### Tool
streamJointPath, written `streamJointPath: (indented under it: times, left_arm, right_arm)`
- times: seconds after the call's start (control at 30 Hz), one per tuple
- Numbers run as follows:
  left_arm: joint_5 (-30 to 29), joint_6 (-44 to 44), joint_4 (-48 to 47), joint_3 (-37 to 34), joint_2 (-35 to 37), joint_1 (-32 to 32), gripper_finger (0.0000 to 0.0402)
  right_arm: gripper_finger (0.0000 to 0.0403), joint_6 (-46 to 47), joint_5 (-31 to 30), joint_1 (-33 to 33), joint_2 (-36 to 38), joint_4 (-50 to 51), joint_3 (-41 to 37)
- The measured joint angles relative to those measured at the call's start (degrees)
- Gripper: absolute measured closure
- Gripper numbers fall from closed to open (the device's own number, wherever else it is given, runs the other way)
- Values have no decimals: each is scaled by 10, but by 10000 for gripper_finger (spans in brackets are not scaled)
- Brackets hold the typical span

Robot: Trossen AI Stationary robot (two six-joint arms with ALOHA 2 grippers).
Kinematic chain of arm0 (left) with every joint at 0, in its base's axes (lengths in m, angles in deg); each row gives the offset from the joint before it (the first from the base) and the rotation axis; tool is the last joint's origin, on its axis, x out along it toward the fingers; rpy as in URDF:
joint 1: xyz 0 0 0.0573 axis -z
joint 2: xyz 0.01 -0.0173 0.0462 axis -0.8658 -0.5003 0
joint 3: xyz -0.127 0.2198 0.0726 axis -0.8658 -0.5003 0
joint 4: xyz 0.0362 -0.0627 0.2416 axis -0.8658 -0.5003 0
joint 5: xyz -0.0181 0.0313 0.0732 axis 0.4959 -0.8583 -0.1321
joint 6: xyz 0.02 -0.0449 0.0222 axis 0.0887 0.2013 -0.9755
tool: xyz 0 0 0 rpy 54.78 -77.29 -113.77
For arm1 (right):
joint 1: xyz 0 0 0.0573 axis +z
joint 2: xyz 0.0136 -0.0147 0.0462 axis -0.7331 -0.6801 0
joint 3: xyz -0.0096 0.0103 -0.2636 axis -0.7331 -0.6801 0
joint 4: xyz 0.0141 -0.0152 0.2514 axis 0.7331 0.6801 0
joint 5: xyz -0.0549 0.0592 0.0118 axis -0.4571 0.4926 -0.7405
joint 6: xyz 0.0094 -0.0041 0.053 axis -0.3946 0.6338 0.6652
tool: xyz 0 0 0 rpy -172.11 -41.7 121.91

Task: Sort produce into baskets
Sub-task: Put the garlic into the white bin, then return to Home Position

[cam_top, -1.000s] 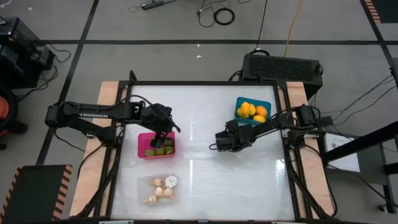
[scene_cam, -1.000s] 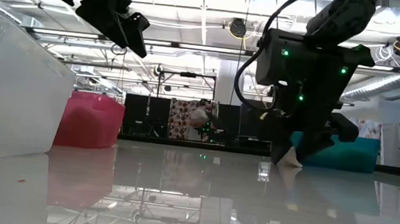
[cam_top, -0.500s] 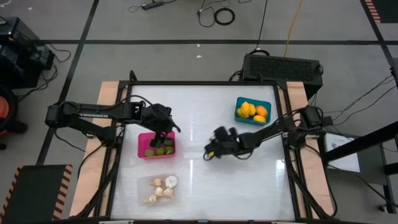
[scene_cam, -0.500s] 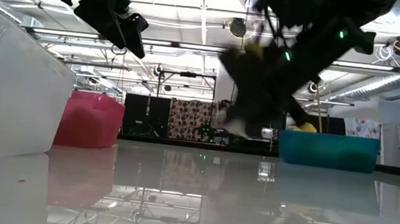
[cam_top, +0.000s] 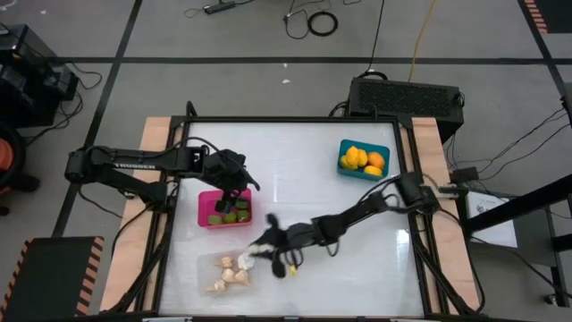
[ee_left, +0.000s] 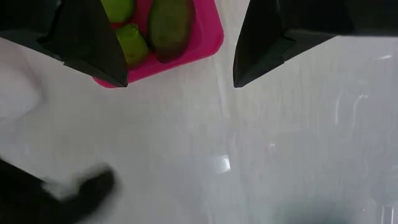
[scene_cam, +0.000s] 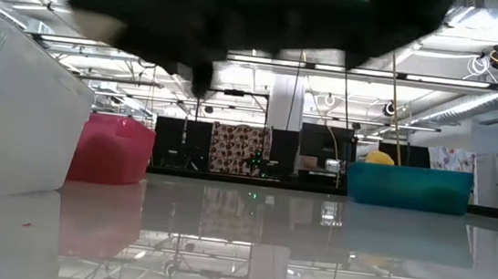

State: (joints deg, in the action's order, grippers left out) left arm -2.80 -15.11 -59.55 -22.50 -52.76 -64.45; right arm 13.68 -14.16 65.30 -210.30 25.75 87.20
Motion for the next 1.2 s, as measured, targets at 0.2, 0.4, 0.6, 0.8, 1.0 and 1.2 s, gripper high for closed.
streamJointPath:
  times: [0.2,0.4,0.6,0.8,1.0,1.2]
  left_arm:
    - [0,0,1,0,0,0,105]
    - [0,1,2,0,0,0,105]
    - [1,5,2,0,0,0,105]
    - [1,11,2,0,0,0,105]
    - [1,-2,42,0,0,0,105]
    - [1,-3,107,0,1,1,105]
  right_arm:
    - [282,-14,107,0,-78,123,190]
    - [271,-14,106,2,-95,304,292]
    - [216,0,106,5,-95,315,300]
    - [175,29,106,1,-79,366,299]
    - [176,-1,63,-5,17,541,300]
    - [193,-71,-98,-2,104,722,300]
